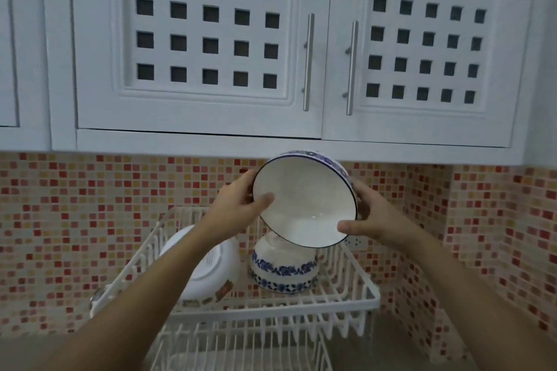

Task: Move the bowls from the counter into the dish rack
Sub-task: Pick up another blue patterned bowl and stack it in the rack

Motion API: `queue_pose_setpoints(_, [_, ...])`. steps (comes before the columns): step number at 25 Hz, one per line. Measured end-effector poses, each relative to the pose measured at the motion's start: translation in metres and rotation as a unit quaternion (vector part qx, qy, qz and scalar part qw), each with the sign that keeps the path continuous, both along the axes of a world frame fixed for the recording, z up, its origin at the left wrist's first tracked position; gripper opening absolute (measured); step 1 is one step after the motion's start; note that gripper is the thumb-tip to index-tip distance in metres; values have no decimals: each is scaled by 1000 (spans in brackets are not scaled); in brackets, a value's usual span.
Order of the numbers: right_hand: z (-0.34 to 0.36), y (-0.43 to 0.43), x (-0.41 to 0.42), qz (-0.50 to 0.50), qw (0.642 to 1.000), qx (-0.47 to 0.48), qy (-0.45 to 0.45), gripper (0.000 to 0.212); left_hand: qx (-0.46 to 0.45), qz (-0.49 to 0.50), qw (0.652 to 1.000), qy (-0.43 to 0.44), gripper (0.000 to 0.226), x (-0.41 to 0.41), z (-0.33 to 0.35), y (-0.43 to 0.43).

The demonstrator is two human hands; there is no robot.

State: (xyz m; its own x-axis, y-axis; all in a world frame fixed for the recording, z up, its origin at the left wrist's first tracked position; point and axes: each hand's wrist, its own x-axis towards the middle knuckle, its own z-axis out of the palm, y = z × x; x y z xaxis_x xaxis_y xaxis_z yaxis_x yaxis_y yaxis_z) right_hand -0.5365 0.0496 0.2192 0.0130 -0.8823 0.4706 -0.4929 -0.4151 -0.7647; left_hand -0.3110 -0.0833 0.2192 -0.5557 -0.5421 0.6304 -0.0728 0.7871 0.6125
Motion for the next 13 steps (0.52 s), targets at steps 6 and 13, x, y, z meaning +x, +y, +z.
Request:
queue_pose_setpoints(6, [1, -29, -10, -93, 949, -62, 294, 74, -37, -118, 966, -227, 95, 7, 19, -9])
queue_pose_setpoints(13, [-20, -81, -27, -117, 877, -81, 458, 92, -213, 98, 885, -401, 91, -29, -2, -24])
